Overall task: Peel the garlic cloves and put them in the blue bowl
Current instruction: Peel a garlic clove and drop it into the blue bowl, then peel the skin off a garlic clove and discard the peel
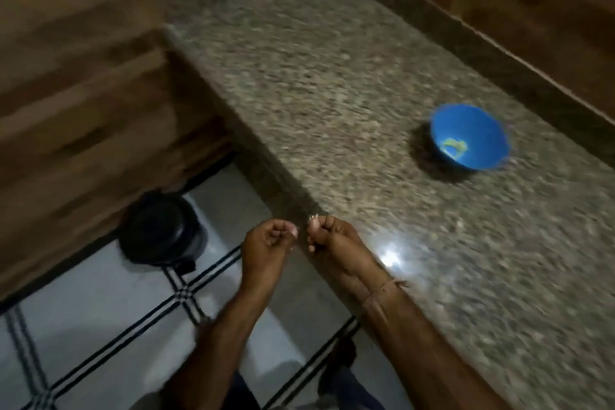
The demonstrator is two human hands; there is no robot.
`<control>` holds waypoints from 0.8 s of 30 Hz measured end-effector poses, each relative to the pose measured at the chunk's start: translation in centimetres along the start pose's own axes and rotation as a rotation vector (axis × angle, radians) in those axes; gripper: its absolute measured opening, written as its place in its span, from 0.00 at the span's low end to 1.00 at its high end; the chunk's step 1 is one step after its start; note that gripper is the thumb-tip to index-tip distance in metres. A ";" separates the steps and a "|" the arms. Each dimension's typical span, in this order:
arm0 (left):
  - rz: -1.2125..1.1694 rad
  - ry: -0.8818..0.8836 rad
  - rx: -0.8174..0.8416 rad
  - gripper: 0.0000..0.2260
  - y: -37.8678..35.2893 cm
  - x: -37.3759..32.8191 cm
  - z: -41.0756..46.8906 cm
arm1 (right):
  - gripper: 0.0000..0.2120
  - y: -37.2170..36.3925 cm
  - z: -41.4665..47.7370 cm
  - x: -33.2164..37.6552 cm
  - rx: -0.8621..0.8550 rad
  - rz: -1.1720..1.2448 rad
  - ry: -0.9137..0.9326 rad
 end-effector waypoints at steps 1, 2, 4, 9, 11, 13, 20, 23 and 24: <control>-0.019 0.013 -0.042 0.07 3.5 1.0 1.1 | 0.20 -3.8 1.1 -0.9 0.043 -0.017 -0.022; -0.038 0.028 -0.084 0.08 7.1 2.2 2.2 | 0.19 -7.5 2.2 -1.9 0.082 -0.035 -0.041; -0.075 0.058 -0.163 0.08 14.5 4.7 4.1 | 0.16 -14.8 4.0 -4.5 0.124 -0.053 -0.080; -0.102 0.118 -0.344 0.05 30.9 11.1 8.2 | 0.13 -29.1 9.5 -12.5 0.161 -0.048 -0.187; -0.082 0.164 -0.379 0.06 35.8 13.3 9.8 | 0.12 -32.7 11.3 -15.0 0.148 -0.071 -0.222; -0.060 0.203 -0.404 0.06 39.7 15.1 11.5 | 0.11 -35.3 13.0 -16.7 0.123 -0.077 -0.252; -0.071 0.327 -0.429 0.06 46.1 21.3 18.3 | 0.07 -40.3 20.3 -22.8 0.080 -0.066 -0.367; -0.094 0.401 -0.432 0.04 46.8 24.9 20.8 | 0.10 -40.9 23.3 -26.6 0.014 -0.054 -0.460; -0.105 0.438 -0.418 0.02 46.5 26.4 21.5 | 0.12 -40.6 24.2 -28.0 0.001 -0.051 -0.499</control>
Point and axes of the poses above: each hand's wrist, its own z-axis towards the middle knuckle, its own y-axis out of the back of the hand, x = y × z, the point moved 10 cm from there along z, towards the middle knuckle, and after that the axes turned 2 degrees about -x, right-handed, at the moved point
